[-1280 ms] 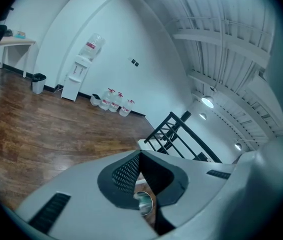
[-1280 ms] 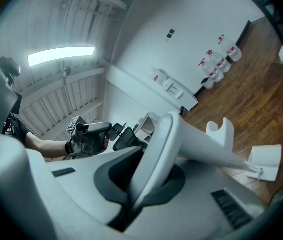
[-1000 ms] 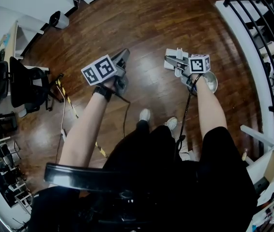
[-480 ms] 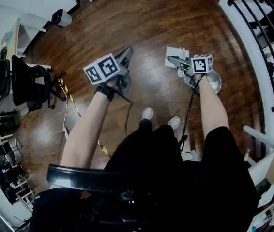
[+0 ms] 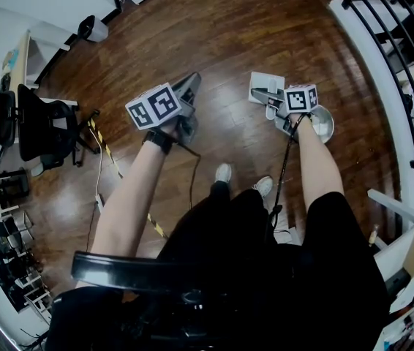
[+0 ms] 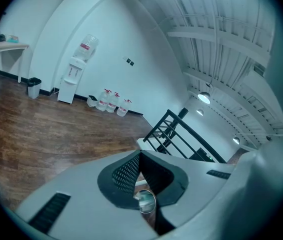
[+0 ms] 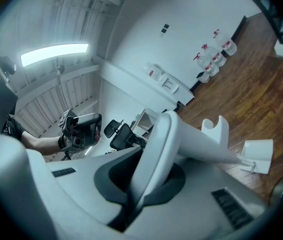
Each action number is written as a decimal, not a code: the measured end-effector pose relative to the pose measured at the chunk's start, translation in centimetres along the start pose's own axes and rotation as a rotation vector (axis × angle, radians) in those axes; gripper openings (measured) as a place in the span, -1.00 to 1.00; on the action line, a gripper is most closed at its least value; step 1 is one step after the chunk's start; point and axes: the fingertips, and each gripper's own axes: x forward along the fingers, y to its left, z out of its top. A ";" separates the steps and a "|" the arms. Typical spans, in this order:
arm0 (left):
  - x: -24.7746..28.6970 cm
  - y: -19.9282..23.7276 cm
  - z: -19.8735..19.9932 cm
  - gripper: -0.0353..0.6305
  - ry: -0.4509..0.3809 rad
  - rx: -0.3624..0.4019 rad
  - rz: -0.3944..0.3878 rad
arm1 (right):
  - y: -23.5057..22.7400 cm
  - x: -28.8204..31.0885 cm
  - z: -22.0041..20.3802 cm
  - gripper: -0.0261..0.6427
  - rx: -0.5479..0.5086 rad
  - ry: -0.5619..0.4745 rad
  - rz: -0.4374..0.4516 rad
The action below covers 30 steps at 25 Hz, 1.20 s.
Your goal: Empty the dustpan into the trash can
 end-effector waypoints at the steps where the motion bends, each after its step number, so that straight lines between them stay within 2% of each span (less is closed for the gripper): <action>1: -0.1 0.0 -0.1 -0.89 0.000 0.000 0.001 | -0.1 0.0 -0.1 -0.90 0.001 0.000 -0.005; 9: -1.1 0.3 -0.2 -0.89 -0.011 -0.008 0.006 | 0.7 0.4 -0.2 -0.89 -0.023 0.021 -0.027; 10: -1.2 0.2 -0.2 -0.89 -0.012 -0.008 0.006 | 0.5 0.4 -0.3 -0.82 -0.009 0.024 -0.032; 13: -1.3 0.2 -0.4 -0.89 -0.014 -0.010 0.006 | -0.5 0.5 -1.2 -0.40 0.056 0.040 -0.046; 16: -1.4 0.3 -0.6 -0.89 -0.011 -0.014 0.006 | -0.5 0.3 -1.3 -0.21 0.063 0.049 -0.063; 18: -1.4 0.4 -0.7 -0.89 -0.010 -0.017 0.006 | -0.9 0.1 -1.6 -0.18 0.083 0.051 -0.078; 19: -1.4 0.3 -0.7 -0.89 -0.010 -0.019 0.005 | -1.1 -0.1 -1.8 -0.05 0.098 0.050 -0.086; 22: -1.3 -0.1 -0.8 -0.89 -0.009 -0.018 -0.004 | -1.9 -1.0 -2.5 -0.03 0.149 0.027 -0.104; 30: -0.5 -0.6 -1.3 -0.89 -0.008 -0.051 -0.035 | -0.4 -4.2 -3.2 -0.03 0.162 -0.001 -0.119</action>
